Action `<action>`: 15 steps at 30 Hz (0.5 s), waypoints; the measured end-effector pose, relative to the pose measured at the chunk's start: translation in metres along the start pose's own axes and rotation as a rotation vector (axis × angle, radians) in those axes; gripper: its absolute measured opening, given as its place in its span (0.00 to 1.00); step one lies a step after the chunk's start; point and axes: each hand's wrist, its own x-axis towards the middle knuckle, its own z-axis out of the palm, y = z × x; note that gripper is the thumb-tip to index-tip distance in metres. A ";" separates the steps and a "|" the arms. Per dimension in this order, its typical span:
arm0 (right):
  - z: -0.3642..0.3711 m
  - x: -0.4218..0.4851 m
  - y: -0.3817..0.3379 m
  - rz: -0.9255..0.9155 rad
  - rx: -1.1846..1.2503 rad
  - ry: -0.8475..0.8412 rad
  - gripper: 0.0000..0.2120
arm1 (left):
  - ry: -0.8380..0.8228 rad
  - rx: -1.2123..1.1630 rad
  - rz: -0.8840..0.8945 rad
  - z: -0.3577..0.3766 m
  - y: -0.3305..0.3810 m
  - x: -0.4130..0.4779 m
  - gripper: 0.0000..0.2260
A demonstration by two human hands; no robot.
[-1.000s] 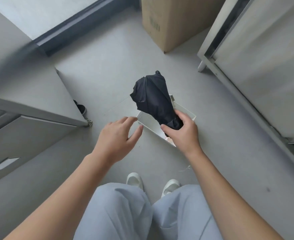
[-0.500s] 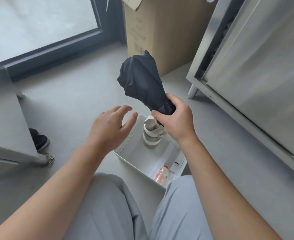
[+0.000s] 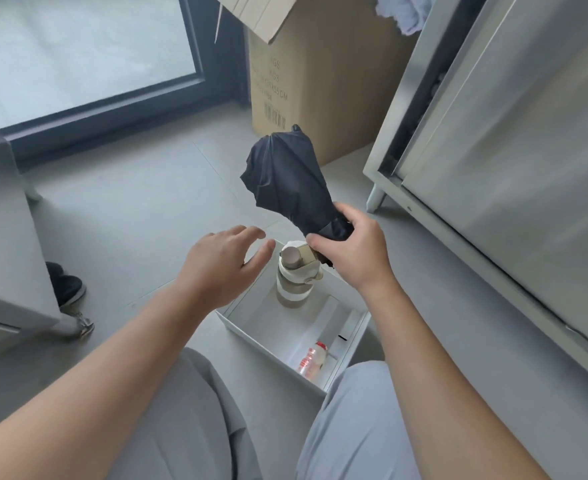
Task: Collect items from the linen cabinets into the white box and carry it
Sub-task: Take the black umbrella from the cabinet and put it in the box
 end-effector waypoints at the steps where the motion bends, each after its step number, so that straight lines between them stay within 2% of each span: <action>1: 0.001 0.001 0.000 -0.012 0.015 -0.012 0.13 | -0.001 -0.002 -0.003 0.002 -0.001 0.001 0.23; 7: -0.003 0.006 0.009 -0.021 0.052 -0.132 0.15 | 0.000 -0.049 0.021 0.003 -0.010 0.000 0.24; 11: -0.002 0.000 0.031 0.012 0.109 -0.185 0.16 | -0.052 -0.073 0.052 0.004 -0.024 0.006 0.26; 15: 0.015 -0.023 0.067 0.072 0.219 -0.227 0.15 | -0.153 0.004 0.112 0.024 -0.061 0.001 0.27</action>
